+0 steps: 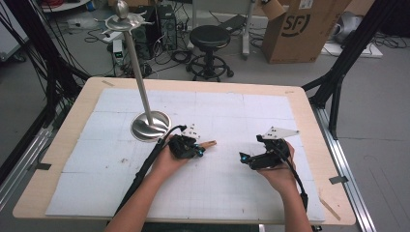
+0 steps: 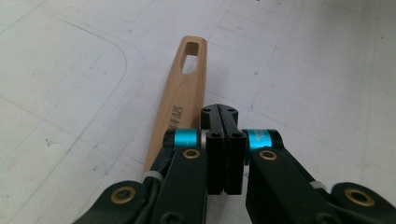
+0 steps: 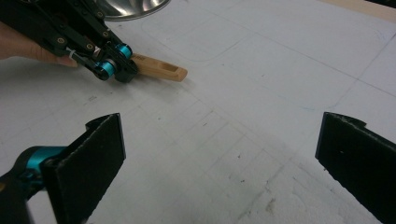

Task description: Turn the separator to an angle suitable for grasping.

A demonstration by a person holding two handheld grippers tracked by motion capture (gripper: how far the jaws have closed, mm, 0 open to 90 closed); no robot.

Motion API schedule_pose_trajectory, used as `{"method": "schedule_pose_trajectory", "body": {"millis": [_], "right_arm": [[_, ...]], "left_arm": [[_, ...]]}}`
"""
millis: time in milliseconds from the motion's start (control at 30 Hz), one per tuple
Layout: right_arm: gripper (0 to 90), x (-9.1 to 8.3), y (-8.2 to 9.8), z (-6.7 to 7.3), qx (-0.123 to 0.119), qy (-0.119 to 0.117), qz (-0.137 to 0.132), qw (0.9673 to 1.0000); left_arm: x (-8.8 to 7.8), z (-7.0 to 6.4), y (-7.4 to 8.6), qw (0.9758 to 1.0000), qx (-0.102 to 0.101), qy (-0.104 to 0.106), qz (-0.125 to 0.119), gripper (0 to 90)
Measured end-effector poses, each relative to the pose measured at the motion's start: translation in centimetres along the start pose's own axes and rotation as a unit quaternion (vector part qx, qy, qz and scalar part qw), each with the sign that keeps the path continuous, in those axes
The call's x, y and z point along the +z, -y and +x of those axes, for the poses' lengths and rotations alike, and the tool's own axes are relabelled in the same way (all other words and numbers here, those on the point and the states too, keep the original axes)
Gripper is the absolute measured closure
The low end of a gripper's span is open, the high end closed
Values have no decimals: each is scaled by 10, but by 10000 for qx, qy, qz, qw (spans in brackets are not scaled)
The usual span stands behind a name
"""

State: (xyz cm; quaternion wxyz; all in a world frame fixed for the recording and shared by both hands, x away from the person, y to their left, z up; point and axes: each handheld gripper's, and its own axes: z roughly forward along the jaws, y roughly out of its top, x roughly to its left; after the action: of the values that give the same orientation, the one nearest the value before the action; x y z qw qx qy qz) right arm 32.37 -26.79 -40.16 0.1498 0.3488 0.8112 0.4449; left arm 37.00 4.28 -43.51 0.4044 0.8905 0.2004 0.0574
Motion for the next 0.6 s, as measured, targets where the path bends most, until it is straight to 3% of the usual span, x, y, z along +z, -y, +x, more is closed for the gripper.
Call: {"method": "schedule_pose_trajectory", "body": {"millis": [100, 133, 167, 233, 333, 367, 400, 467, 500, 567, 600], "right_arm": [[5, -1, 0, 0, 18, -13, -19, 10000], [5, -2, 0, 0, 34, -4, -24, 10000], [5, -2, 0, 0, 26, 1, -28, 10000], [5, -3, 0, 0, 50, -23, -53, 10000], [5, -4, 1, -1, 36, -20, -53, 10000], [5, -4, 1, 0, 46, -10, -58, 10000], [5, -4, 2, 0, 59, -12, -39, 10000], [5, -4, 2, 0, 26, -6, -45, 10000], [5, -4, 2, 0, 16, -18, -49, 10000], [5, -4, 2, 0, 25, -13, -38, 10000], [5, -4, 2, 0, 30, -14, -37, 10000]], "left_arm": [[-3, -2, -1, 9999, 82, 76, -34, 894], [-9, -5, -2, 9995, 150, 244, -108, 867], [-9, -5, -2, 9995, 150, 244, -108, 858], [-23, -7, 1, 9988, 192, 363, -249, 804], [-35, -6, 4, 9981, 99, 489, -375, 715], [-47, -6, 8, 9971, 19, 568, -498, 677], [-47, -6, 8, 9971, 19, 568, -498, 672], [-67, -9, 13, 9958, 57, 614, -675, 644], [-67, -9, 13, 9958, 57, 614, -675, 628], [-88, -10, 18, 9936, -18, 647, -926, 586], [-88, -10, 18, 9936, -18, 647, -926, 560]]}}
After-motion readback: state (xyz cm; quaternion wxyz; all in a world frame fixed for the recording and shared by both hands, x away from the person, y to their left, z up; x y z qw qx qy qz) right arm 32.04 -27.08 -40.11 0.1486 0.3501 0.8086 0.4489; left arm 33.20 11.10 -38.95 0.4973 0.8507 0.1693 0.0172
